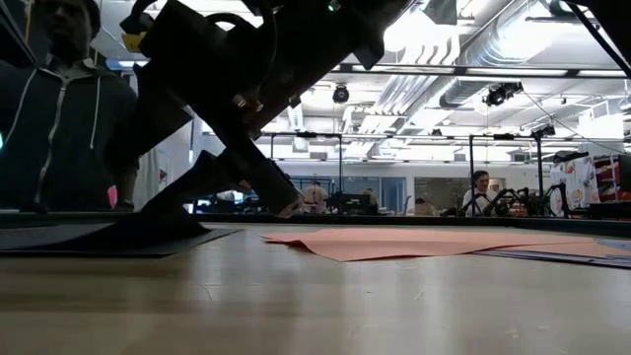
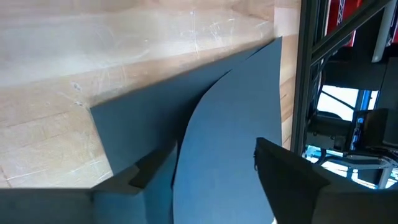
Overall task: Organize paper
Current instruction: Stack the right black paper on top of the left black paper
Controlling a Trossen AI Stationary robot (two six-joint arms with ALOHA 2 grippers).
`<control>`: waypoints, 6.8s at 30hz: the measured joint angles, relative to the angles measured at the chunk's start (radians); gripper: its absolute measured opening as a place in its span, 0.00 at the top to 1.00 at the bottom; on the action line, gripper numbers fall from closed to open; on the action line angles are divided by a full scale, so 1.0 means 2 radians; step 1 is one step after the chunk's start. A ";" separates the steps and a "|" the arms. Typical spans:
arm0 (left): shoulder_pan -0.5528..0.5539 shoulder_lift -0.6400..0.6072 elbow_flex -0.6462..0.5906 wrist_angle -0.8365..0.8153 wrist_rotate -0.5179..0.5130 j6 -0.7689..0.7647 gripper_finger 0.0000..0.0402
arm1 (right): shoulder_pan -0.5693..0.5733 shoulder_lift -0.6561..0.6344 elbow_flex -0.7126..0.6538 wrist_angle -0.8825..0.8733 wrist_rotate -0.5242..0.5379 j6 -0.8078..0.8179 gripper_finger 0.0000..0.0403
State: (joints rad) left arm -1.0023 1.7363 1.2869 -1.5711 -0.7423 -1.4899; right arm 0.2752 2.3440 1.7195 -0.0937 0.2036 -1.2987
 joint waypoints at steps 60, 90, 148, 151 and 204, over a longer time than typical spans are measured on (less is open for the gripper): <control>0.004 0.000 -0.067 0.111 0.007 -0.158 1.00 | -0.168 -0.046 0.001 -0.083 -0.065 0.574 0.66; 0.090 0.000 -0.102 0.035 -0.016 -0.145 1.00 | -0.098 -0.045 -0.081 -0.087 0.027 0.558 0.68; 0.284 -0.002 -0.238 0.487 0.064 0.226 1.00 | -0.002 -0.053 -0.186 0.169 -0.210 0.633 0.86; 0.284 -0.002 -0.238 0.488 0.065 0.220 1.00 | -0.001 -0.052 -0.186 0.179 -0.207 0.637 0.89; 0.216 -0.001 -0.238 0.497 0.023 0.254 1.00 | 0.003 0.004 -0.091 0.084 -0.181 0.673 1.00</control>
State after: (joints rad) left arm -0.5709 1.7340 0.8104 -0.5768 -0.6962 -0.9823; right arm 0.2810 2.3516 1.5368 0.0749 -0.1585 0.0477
